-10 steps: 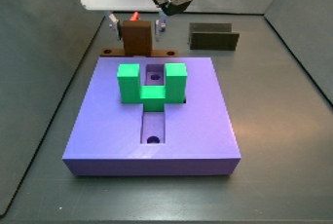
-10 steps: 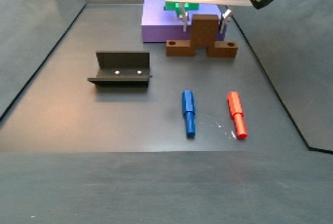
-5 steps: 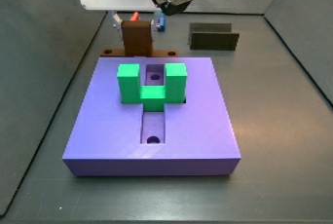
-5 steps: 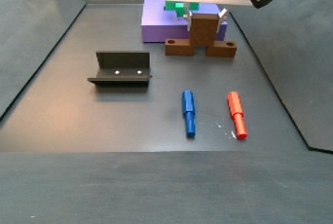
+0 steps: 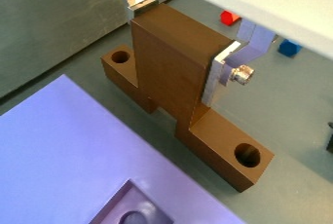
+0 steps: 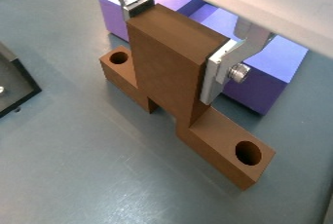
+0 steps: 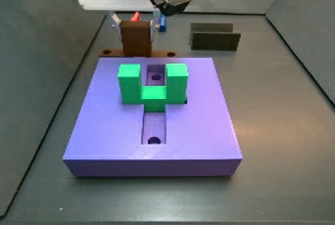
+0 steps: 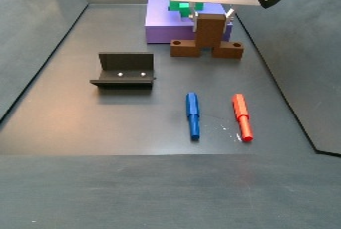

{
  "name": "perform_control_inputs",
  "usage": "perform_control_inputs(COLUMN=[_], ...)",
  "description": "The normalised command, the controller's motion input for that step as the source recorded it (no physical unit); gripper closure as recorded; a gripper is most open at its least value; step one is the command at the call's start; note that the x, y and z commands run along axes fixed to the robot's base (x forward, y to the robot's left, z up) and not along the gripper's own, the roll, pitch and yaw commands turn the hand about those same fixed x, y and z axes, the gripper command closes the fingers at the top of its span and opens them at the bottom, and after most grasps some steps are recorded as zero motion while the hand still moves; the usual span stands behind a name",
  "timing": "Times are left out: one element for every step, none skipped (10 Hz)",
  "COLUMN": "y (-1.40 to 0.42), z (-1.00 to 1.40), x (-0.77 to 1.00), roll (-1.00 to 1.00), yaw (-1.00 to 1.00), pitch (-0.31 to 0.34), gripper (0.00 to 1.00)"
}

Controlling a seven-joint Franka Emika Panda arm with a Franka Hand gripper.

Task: Pick up the brown object. Move up. Move to above the board. Insert the brown object.
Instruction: Pick up the brown object, then move up.

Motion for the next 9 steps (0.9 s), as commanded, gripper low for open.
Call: perform_control_inputs(y=[0.0,0.0,0.0,0.0,0.0,0.0,0.0,0.0,0.0], z=[0.0,0.0,0.0,0.0,0.0,0.0,0.0,0.0,0.83], x=[0.0,0.0,0.0,0.0,0.0,0.0,0.0,0.0,0.0], roll=[0.0,0.0,0.0,0.0,0.0,0.0,0.0,0.0,0.0], yaw=[0.0,0.0,0.0,0.0,0.0,0.0,0.0,0.0,0.0], pitch=[0.0,0.0,0.0,0.0,0.0,0.0,0.0,0.0,0.0], gripper=[1.0,1.0,1.0,1.0,1.0,1.0,1.0,1.0,1.0])
